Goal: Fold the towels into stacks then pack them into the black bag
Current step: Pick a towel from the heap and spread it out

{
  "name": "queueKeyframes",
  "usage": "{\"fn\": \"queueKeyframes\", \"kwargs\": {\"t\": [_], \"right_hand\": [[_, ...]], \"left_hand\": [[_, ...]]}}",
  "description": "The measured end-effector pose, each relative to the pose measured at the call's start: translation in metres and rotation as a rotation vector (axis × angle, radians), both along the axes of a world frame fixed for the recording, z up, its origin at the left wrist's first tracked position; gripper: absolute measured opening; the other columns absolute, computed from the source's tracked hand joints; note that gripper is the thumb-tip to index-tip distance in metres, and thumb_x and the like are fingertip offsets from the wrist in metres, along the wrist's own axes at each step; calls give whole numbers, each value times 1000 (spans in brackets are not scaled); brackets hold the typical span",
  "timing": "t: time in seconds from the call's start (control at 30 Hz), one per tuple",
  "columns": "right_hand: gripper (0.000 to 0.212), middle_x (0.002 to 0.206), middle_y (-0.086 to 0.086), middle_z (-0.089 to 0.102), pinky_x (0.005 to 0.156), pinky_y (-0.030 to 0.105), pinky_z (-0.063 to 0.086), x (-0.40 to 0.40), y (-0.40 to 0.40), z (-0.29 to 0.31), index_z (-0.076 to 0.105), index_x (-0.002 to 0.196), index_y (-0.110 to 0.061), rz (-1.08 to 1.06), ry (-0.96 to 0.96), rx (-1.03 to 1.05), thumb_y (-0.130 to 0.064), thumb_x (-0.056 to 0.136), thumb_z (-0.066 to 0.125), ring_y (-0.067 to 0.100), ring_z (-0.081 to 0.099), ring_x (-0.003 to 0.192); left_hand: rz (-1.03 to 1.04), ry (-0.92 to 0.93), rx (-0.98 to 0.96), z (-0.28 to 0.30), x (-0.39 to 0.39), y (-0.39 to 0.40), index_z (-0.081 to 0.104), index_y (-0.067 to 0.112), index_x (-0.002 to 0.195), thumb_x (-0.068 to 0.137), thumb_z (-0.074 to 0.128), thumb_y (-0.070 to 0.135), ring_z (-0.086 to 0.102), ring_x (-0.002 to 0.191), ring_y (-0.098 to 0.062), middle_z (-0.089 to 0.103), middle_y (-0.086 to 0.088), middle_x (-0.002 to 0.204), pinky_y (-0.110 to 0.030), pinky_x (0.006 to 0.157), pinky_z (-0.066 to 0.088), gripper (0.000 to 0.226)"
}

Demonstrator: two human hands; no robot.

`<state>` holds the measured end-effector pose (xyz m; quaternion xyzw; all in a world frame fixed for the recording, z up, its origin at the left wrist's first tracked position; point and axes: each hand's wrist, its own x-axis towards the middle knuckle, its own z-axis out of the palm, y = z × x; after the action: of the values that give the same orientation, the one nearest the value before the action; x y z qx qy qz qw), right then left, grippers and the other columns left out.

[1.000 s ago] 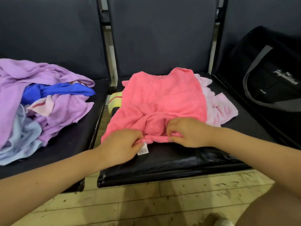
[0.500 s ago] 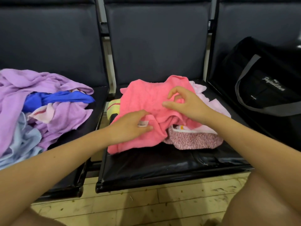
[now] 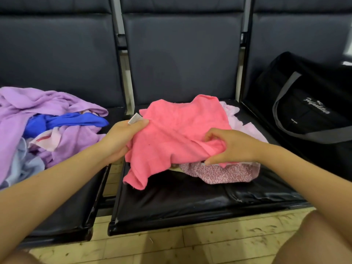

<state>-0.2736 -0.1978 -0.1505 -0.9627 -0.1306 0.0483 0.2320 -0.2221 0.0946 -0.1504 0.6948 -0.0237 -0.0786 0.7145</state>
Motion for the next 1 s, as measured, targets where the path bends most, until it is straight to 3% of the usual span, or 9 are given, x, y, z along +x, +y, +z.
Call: {"fn": "queueKeyframes", "kwargs": {"t": [0.1, 0.2, 0.33, 0.43, 0.57, 0.73, 0.83, 0.93, 1.0], "right_hand": [[42, 87, -13, 58, 65, 25, 39, 2, 12, -6, 53, 102, -30, -31, -197, -161, -53, 73, 73, 7, 52, 75], [23, 82, -7, 50, 60, 28, 33, 10, 21, -13, 50, 86, -23, -29, -299, -204, -41, 82, 63, 16, 47, 74], [47, 81, -1, 51, 71, 35, 41, 17, 25, -13, 59, 83, -15, 9, -398, -187, -51, 69, 32, 19, 46, 80], [49, 83, 2, 58, 73, 35, 43, 19, 24, -9, 64, 90, -11, -4, -380, -112, -42, 72, 31, 22, 52, 83], [20, 73, 7, 60, 61, 36, 41, 22, 16, -5, 56, 107, -13, -110, -318, 23, -12, 91, 43, 25, 55, 68], [18, 86, 8, 63, 67, 35, 41, 37, -4, -6, 60, 104, -8, -290, -370, 49, -9, 91, 47, 27, 55, 77], [13, 79, 1, 62, 66, 33, 40, 46, -16, -7, 63, 87, -13, -421, -410, 103, -14, 91, 51, 25, 55, 78], [28, 63, 0, 49, 56, 34, 33, 53, -18, -10, 49, 64, -15, -579, -348, 257, -17, 92, 53, 23, 47, 69], [15, 84, 8, 61, 71, 37, 46, 59, -12, -14, 63, 82, -10, -654, -147, 550, -18, 93, 55, 24, 55, 82]], "left_hand": [[130, 53, 34, -6, 7, 2, 61, 3, 90, 93, 60, 26, 42, 34, -1, 44, 9, 35, -15, 36, 32, 23], [191, 74, 35, -11, 15, 2, 58, 10, 80, 94, 58, 27, 35, 30, -3, 38, 9, 33, -15, 32, 25, 22], [224, 16, 103, -14, 21, -1, 64, 7, 92, 93, 60, 23, 37, 33, -6, 43, 12, 37, -14, 31, 24, 16], [259, -40, 148, -15, 23, -3, 68, 3, 104, 92, 61, 22, 43, 33, 2, 53, 11, 47, -11, 32, 30, 23], [302, -99, 258, -24, 28, -1, 69, 5, 111, 92, 62, 25, 43, 53, -3, 67, -15, 100, -17, 45, 33, 28], [302, -139, 366, -34, 40, 5, 68, 10, 101, 92, 62, 28, 48, 62, -6, 60, 1, 82, -22, 51, 34, 21], [314, -166, 466, -37, 48, 5, 64, 16, 94, 92, 61, 28, 52, 73, -9, 60, 6, 82, -22, 60, 40, 13], [245, -109, 418, -43, 54, 2, 66, 17, 103, 90, 64, 24, 58, 94, -16, 64, 1, 103, -28, 80, 47, 15], [207, -33, 340, -46, 58, 1, 68, 18, 109, 88, 68, 21, 59, 108, -21, 64, -4, 117, -37, 99, 46, 22]]}}
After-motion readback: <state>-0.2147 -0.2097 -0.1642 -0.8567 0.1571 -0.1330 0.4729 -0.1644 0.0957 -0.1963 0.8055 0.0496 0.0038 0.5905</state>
